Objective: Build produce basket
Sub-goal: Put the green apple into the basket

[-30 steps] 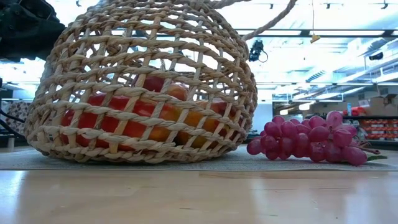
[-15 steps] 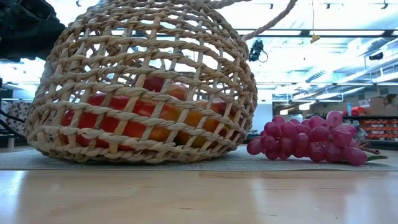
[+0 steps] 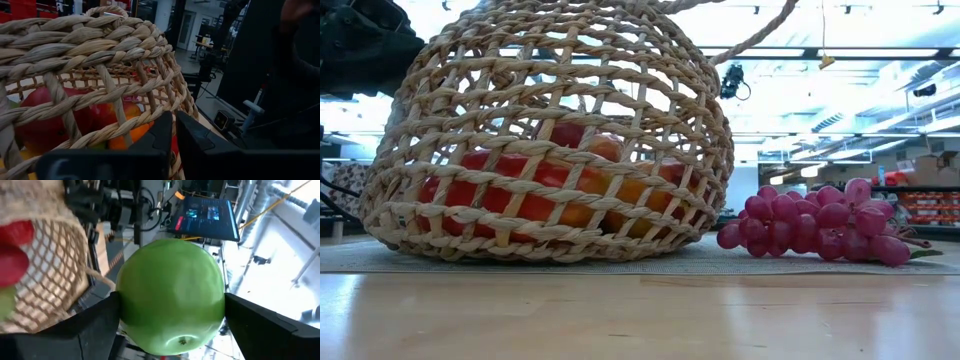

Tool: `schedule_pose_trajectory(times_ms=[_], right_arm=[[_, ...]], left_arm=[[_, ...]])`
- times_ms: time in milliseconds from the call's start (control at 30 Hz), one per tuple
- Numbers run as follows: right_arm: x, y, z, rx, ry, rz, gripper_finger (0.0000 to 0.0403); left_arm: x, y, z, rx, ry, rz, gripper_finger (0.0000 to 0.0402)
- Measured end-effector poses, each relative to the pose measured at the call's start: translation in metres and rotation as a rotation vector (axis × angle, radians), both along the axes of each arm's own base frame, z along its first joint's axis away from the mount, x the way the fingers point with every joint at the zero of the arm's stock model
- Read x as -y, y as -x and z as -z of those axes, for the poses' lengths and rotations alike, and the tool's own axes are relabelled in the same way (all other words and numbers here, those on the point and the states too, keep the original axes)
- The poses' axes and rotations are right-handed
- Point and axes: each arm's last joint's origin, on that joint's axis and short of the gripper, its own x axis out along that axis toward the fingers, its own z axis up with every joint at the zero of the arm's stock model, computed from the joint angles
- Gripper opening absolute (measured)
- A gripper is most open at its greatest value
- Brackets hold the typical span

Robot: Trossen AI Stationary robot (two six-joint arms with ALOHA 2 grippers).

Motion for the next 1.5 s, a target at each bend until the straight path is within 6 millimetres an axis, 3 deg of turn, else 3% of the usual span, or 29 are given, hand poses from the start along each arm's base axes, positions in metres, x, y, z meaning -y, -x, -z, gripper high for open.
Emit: schedule_pose_trajectory(times_ms=[167,333,533,800,967,1200,1367,1500], right_arm=[[0.004,-0.001,0.000,-0.015,0.057,0.011,0.0346],[0.008,-0.004,0.000,0.020,-0.067,0.032,0.0346],[0.024,-0.013,-0.001,0.151,-0.630,0.052,0.0346],[0.052,-0.021,0.000,0.439,-1.501,0.304,0.0346],[0.061,-0.023,0.001,0.543,-1.865,0.393,0.0346],[0.067,-0.026,0.001,0.496,-1.929,0.375,0.0346],[0.068,-0.026,0.002,0.446,-1.801,0.347,0.0346],[0.075,-0.027,0.013,0.397,-1.752,0.439,0.0346]], left_arm=[[0.000,0.000,0.000,-0.001,0.000,0.000,0.0029],[0.000,0.000,0.000,0.000,0.000,0.000,0.0035],[0.000,0.000,0.000,0.000,0.000,0.000,0.0030],[0.000,0.000,0.000,0.000,0.000,0.000,0.0033],[0.000,0.000,0.000,0.000,0.000,0.000,0.0034],[0.000,0.000,0.000,0.000,0.000,0.000,0.0028],[0.000,0.000,0.000,0.000,0.000,0.000,0.0035],[0.000,0.000,0.000,0.000,0.000,0.000,0.0034]])
